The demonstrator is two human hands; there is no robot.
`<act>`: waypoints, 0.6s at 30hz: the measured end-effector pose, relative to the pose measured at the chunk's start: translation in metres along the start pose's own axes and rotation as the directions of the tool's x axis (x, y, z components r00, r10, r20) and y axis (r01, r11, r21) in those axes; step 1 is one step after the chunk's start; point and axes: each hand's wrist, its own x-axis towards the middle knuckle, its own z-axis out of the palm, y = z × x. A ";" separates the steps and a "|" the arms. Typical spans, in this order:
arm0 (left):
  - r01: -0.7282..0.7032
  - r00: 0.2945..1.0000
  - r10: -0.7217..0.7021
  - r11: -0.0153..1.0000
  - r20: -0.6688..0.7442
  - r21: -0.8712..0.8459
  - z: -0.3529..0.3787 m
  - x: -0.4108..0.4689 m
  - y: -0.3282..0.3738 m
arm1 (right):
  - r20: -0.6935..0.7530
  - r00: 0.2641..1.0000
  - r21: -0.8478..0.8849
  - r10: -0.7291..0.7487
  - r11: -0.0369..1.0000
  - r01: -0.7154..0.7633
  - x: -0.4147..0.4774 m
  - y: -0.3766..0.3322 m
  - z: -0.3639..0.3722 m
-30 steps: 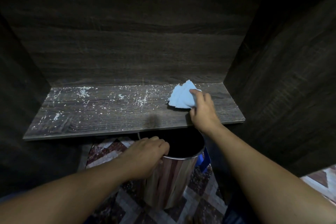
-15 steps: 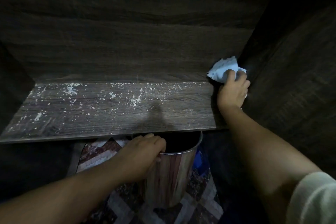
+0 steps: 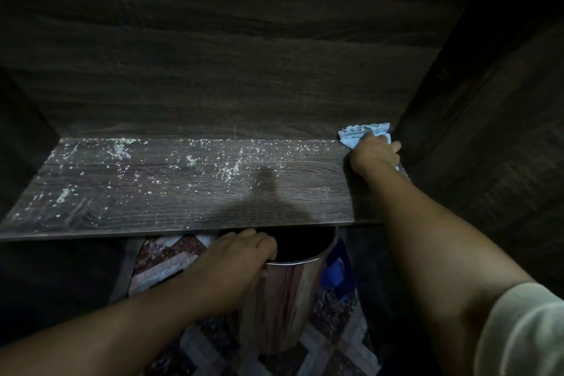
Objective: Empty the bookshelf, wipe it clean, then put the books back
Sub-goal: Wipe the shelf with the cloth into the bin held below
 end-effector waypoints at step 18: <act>0.066 0.995 -0.069 0.997 0.076 0.042 -0.010 0.001 0.002 | -0.442 0.872 0.606 -0.212 0.646 0.464 -0.056 -0.031 0.015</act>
